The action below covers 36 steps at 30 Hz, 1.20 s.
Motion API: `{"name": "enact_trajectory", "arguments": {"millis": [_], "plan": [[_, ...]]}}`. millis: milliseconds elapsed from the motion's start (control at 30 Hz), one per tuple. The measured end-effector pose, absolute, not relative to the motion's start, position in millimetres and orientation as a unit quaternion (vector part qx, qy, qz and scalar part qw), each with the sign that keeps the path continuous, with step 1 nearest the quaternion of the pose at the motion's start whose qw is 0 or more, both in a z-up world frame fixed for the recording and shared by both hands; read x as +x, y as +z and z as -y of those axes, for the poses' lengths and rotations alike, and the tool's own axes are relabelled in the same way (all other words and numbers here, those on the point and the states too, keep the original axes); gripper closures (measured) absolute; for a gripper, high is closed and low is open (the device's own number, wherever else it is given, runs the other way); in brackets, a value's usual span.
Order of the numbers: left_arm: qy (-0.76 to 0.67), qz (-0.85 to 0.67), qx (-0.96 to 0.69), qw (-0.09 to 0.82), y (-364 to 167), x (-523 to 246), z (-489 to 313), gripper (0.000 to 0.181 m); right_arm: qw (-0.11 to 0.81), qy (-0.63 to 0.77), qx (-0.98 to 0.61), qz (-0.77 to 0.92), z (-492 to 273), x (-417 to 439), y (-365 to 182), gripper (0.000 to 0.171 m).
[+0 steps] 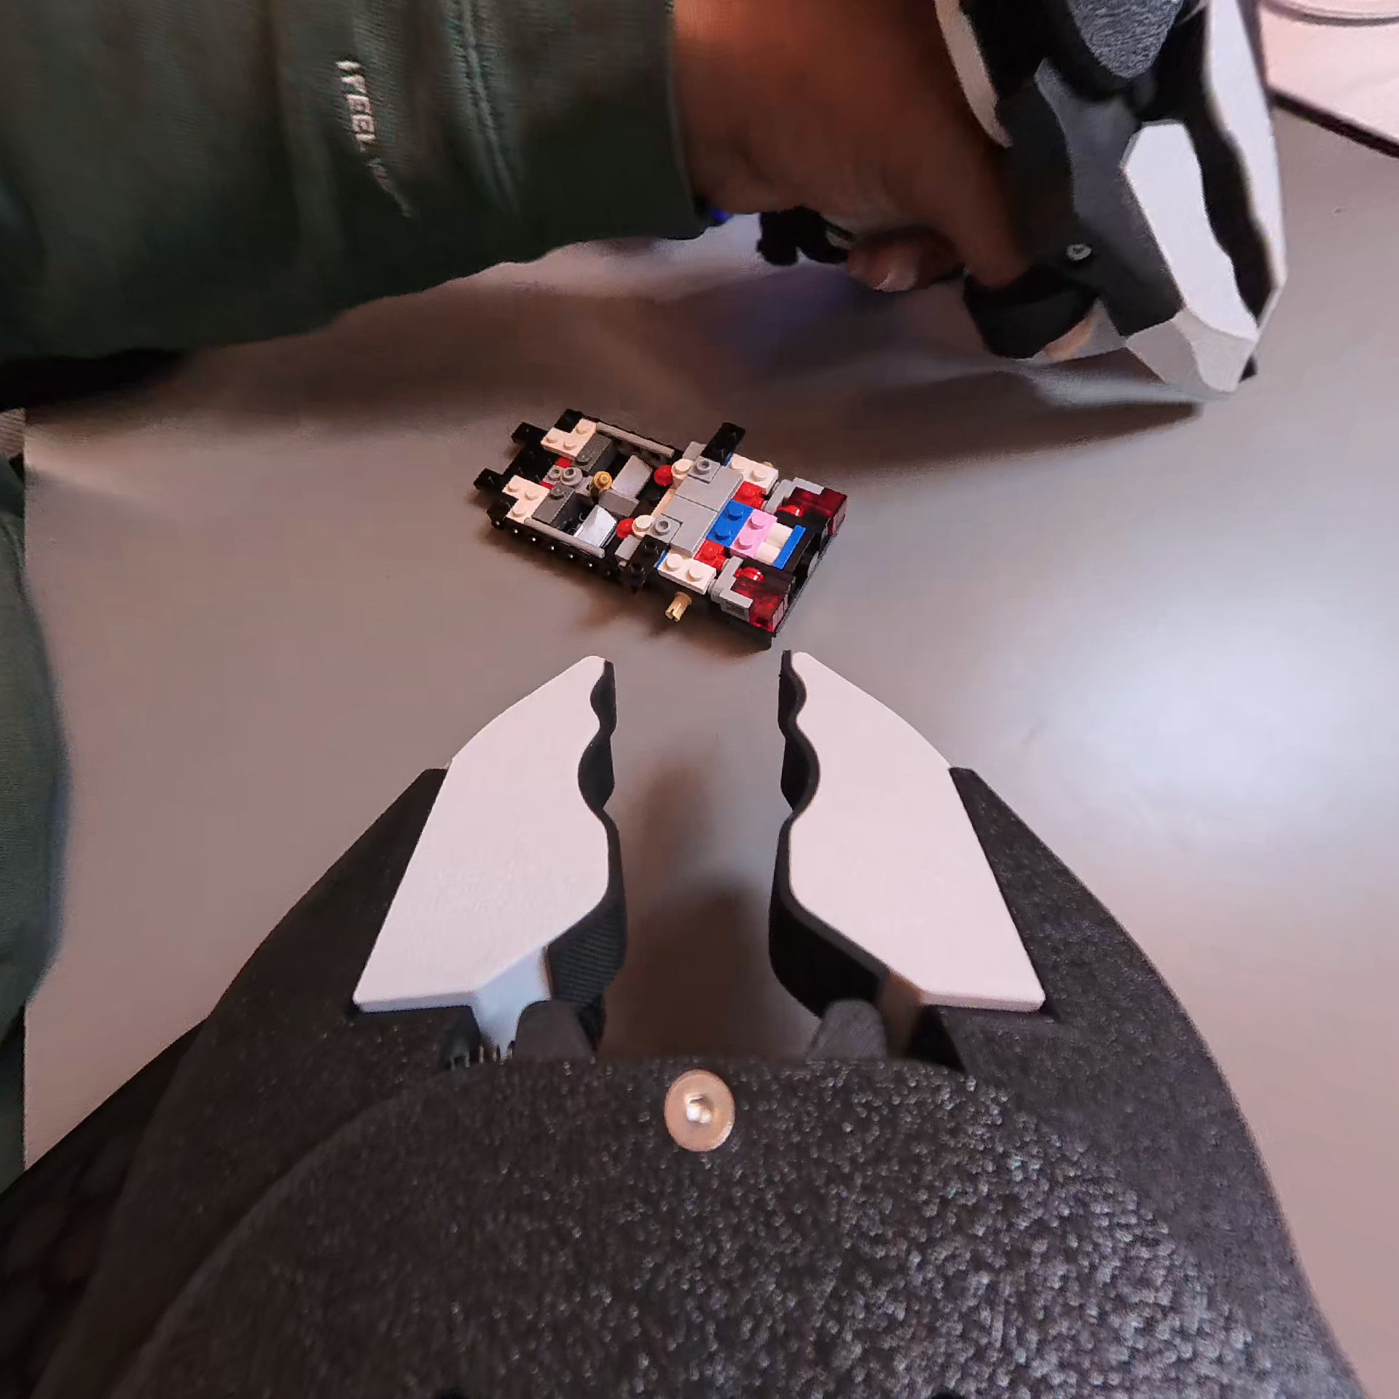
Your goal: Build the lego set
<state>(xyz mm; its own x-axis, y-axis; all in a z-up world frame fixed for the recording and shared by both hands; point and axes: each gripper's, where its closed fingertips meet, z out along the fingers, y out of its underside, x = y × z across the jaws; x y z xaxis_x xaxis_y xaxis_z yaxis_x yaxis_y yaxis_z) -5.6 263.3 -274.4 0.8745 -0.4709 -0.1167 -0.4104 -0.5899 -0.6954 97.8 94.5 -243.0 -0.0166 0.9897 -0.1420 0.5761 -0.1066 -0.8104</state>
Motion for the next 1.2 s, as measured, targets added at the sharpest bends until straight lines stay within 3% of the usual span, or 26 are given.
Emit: {"name": "enact_trajectory", "arguments": {"millis": [33, 100, 200, 367, 700, 900, 1200], "plan": [[-0.050, -0.250, -0.887, 0.384, -273, -3, -266, 0.166, 0.279, 0.372, -0.645, 0.607, -95, 98, -243, 0.130], [-0.067, -0.248, -0.880, 0.401, -262, 1, -264, 0.147, 0.287, 0.370, -0.642, 0.607, -95, 99, -241, 0.130], [-0.135, -0.239, -0.857, 0.437, -229, 18, -243, 0.135, 0.290, 0.379, -0.640, 0.602, -95, 100, -239, 0.129], [-0.158, -0.298, -0.829, 0.446, -201, 23, -165, 0.138, 0.286, 0.376, -0.640, 0.605, -96, 96, -245, 0.129], [-0.142, -0.340, -0.850, 0.375, -252, -15, -43, 0.139, 0.277, 0.322, -0.646, 0.634, -95, 79, -260, 0.128], [-0.146, -0.382, -0.838, 0.360, -271, -2, -25, 0.126, 0.275, 0.277, -0.656, 0.646, -96, 68, -270, 0.128], [-0.145, -0.371, -0.821, 0.409, -262, 4, -29, 0.120, 0.289, 0.229, -0.676, 0.638, -87, 66, -271, 0.128]]}}
